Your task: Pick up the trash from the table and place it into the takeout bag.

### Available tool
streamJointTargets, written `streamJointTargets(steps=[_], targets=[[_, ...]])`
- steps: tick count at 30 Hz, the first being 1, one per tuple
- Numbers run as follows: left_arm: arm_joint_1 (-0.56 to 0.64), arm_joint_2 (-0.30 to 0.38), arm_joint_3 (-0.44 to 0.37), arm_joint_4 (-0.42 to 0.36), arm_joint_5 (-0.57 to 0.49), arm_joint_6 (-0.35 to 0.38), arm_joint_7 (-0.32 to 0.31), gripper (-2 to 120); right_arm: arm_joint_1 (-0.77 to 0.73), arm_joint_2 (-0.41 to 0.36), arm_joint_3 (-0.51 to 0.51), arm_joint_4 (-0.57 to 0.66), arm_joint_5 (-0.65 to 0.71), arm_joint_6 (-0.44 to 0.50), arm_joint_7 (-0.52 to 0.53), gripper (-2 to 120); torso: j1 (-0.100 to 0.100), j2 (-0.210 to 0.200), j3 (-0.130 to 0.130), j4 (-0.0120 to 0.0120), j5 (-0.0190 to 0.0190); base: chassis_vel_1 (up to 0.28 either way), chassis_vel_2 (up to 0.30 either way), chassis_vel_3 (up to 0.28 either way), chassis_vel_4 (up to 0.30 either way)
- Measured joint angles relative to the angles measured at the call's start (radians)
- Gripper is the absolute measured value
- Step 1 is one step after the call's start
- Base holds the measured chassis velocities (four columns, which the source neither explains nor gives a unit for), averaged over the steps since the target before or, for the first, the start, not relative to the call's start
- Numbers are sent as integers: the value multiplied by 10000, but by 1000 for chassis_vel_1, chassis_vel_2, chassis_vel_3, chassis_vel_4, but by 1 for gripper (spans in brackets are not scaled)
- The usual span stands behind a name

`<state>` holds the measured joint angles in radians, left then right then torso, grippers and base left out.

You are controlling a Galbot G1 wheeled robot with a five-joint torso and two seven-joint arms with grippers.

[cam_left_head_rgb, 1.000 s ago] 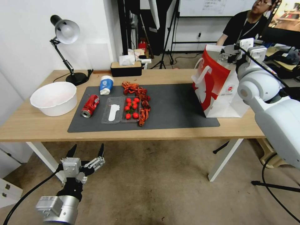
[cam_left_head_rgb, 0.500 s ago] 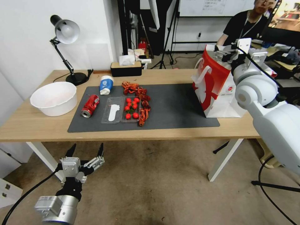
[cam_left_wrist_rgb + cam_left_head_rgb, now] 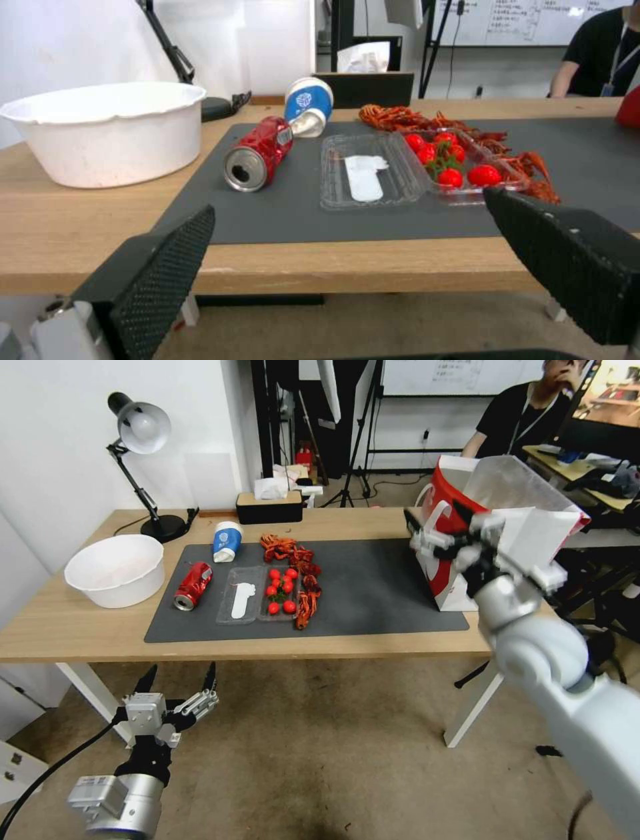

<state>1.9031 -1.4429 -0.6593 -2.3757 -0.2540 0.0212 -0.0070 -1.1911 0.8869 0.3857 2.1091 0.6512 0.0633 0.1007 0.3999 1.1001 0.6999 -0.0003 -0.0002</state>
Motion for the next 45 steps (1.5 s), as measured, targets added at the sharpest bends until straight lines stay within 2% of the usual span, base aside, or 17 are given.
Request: streamJointTargets(steps=[1, 5, 13, 19, 23, 27, 30, 31, 32, 33, 35, 36, 39, 40, 42, 45], targets=[[0, 0, 0, 0, 0, 0, 0, 100, 0, 0, 0, 0, 0, 0, 0, 100, 0, 0, 0, 0, 0, 0, 0, 0, 0], [-91, 79, 40, 89, -29, 28, -149, 100, -2184, 919, 465, 215, -936, 1007, 95, 100, -1, 0, 0, 4, 0, 0, 0, 0, 0], [-321, 181, -30, 115, -179, 168, -161, 100, -4469, 1928, 598, 327, -1916, 2443, 230, 100, -1, -1, -1, 3, -2, 0, 0, 0, 0], [-544, 378, -69, 191, -285, 273, -247, 100, -4966, 2199, 638, 203, -2033, 2825, 271, 100, 0, -1, -1, 4, 0, 0, 0, 0, 0], [-810, 712, -111, 28, -661, 800, -563, 100, -5044, 2364, 623, 147, -2034, 2926, 283, 100, 1, -1, 0, 4, 0, 0, 0, 0, 0], [-1057, 1175, -511, 16, -934, 890, -748, 100, -4808, 2352, 210, -71, -2038, 2937, 267, 100, 1, -1, 1, 1, 3, 0, 0, 0, 0], [-1502, 1809, -1084, 192, -1404, 750, -901, 100, -4291, 2179, -333, -352, -2041, 2800, 232, 100, 1, -1, 1, 15, 6, 0, 0, 0, 0], [-1825, 2152, -1143, 352, -1628, 787, -929, 100, -4269, 2165, -395, -368, -2046, 2771, 221, 100, 1, -2, 1, 12, 0, 0, 0, 0, 0], [-1825, 2152, -1143, 352, -1628, 787, -929, 100, -4269, 2165, -395, -368, -2046, 2771, 221, 100, 1, -2, 1, 12, 0, 0, 0, 0, 0], [-2242, 2612, -1143, 586, -1952, 907, -949, 100, -4282, 2165, -447, -373, -2078, 2750, 210, 100, 2, -1, 1, -1, -5, 0, 0, 0, 0], [-2859, 3281, -1004, 1024, -2525, 1145, -973, 100, -4327, 2204, -518, -373, -2198, 2732, 200, 100, 2, -1, 1, -2, -1, 0, 0, 0, 0], [-2859, 3281, -1004, 1024, -2525, 1145, -973, 100, -4327, 2204, -518, -373, -2198, 2732, 200, 100, 2, -1, 1, -2, -1, 0, 0, 0, 0], [-3703, 4129, -548, 1832, -3409, 1299, -991, 100, -4357, 2304, -609, -363, -2368, 2695, 200, 100, 2, -2, 2, 2, 0, 0, 0, 0, 0], [-3703, 4129, -548, 1832, -3409, 1299, -991, 100, -4357, 2304, -609, -363, -2368, 2695, 200, 100, 2, -2, 2, 2, 0, 0, 0, 0, 0], [-4313, 4566, -190, 2414, -3825, 1358, -1014, 100, -4381, 2349, -663, -349, -2489, 2673, 201, 100, 2, -1, 2, 3, -1, 0, 0, 0, 0], [-4841, 4880, 121, 2822, -4172, 1440, -1057, 100, -4393, 2376, -708, -343, -2597, 2637, 212, 100, 2, -1, 2, 4, -1, 0, 0, 0, 0]])
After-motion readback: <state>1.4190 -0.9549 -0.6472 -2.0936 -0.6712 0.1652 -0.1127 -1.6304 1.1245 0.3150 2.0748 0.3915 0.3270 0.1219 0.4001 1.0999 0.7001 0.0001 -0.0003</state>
